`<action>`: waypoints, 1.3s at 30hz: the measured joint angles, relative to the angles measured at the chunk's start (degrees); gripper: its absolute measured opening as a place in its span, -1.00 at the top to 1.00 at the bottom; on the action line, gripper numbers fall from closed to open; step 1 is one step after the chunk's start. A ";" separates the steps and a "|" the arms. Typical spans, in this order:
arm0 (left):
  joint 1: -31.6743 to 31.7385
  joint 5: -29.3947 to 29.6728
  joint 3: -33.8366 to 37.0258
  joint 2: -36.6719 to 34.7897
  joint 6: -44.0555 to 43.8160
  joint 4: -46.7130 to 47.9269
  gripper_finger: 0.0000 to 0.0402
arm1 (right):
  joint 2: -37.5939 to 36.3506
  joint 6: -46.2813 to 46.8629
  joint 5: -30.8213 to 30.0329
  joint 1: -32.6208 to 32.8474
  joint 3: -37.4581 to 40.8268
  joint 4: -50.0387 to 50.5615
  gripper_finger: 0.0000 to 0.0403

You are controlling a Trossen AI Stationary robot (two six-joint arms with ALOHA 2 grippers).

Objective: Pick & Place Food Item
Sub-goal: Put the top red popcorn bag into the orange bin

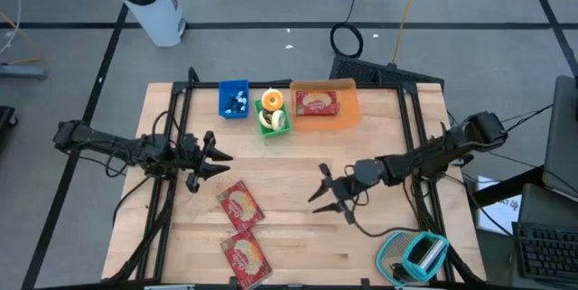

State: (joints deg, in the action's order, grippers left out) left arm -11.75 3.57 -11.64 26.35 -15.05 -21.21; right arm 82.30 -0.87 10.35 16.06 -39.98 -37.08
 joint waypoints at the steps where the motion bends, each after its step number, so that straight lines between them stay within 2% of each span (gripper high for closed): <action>1: 0.03 0.36 0.00 0.02 0.79 -0.29 0.28 | -0.57 -0.02 0.00 0.16 0.29 -0.55 0.31; 3: 0.15 1.28 0.00 0.10 1.06 -1.32 0.28 | -2.44 0.54 -0.01 0.12 1.48 -0.76 0.32; 9: 0.15 2.99 -0.04 0.66 -5.35 -3.84 0.28 | -7.69 0.64 -1.90 -0.49 5.44 -0.58 0.33; 16: 0.09 2.14 -0.04 2.46 -17.44 -4.21 0.28 | -12.04 0.67 -8.04 -1.10 10.97 -3.70 0.35; 19: 0.06 2.13 -0.04 6.20 -23.50 -5.70 0.28 | -12.54 0.64 -10.48 -1.11 12.62 -5.67 0.35; 22: -1.10 2.00 -0.94 11.64 -31.55 -7.50 0.28 | -12.59 0.64 -10.40 -1.45 13.55 -7.21 0.35; 25: -4.51 -0.41 -6.24 18.04 -30.17 -5.01 0.28 | -12.63 0.64 -10.40 -1.60 13.89 -8.23 0.36; 27: -7.60 -0.98 -11.79 22.26 -26.99 1.39 0.28 | -12.61 0.64 -10.47 -1.75 13.90 -8.13 0.36; 30: -12.02 0.15 -22.02 28.60 -26.59 20.57 0.28 | -12.61 0.66 -10.51 -1.76 13.91 -8.15 0.36; 32: -14.43 1.69 -28.43 32.98 -30.71 35.91 0.28 | -12.61 0.64 -10.49 -1.76 13.91 -8.11 0.36; 35: -17.27 2.73 -34.17 39.48 -40.94 55.19 0.28 | -12.61 0.64 -10.49 -1.76 13.91 -8.03 0.36; 39: -19.93 2.74 -35.31 45.92 -52.89 66.38 0.28 | -12.61 0.38 -10.50 -1.76 13.91 -7.62 0.36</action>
State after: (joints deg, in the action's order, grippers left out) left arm -31.67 6.31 -46.95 72.27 -67.94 45.17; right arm 69.69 -0.49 -0.15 14.31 -26.06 -44.70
